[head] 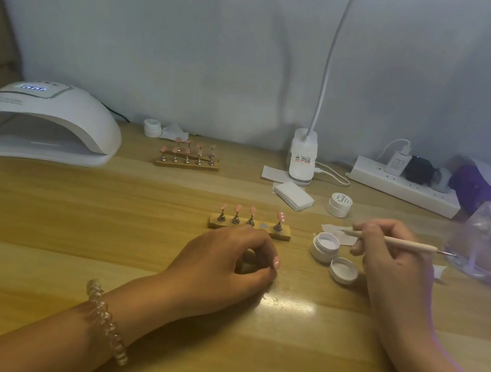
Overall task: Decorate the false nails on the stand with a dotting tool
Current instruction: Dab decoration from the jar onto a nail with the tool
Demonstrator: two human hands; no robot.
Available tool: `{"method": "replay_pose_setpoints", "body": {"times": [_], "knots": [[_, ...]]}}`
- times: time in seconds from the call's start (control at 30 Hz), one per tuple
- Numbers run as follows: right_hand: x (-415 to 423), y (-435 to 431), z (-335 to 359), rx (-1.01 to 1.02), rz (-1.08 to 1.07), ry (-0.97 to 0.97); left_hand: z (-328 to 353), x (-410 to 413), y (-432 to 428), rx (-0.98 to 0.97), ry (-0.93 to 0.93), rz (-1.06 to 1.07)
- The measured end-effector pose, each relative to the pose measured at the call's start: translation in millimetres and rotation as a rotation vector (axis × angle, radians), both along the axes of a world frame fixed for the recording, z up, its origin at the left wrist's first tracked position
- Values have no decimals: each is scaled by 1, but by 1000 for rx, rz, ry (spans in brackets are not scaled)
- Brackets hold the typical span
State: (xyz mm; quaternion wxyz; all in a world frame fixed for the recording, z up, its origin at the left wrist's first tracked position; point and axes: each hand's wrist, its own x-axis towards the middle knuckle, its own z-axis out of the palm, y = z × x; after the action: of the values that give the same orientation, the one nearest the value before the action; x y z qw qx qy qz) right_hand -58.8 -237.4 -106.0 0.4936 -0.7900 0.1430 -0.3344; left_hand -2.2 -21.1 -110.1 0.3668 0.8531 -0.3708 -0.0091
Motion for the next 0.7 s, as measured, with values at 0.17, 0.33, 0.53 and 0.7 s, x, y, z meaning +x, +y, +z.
{"method": "replay_pose_setpoints", "body": {"times": [0.17, 0.33, 0.53, 0.7], "knots": [[0, 2, -2, -136, -7, 39, 1, 5, 0, -20, 30, -13], [2, 3, -2, -156, -9, 96, 0, 6, 0, -37, 27, -14], [1, 5, -1, -170, -1, 112, -3, 6, -1, -20, -11, 8], [0, 7, 1, -184, -23, 80, -3, 6, 1, -28, -14, 8]]}}
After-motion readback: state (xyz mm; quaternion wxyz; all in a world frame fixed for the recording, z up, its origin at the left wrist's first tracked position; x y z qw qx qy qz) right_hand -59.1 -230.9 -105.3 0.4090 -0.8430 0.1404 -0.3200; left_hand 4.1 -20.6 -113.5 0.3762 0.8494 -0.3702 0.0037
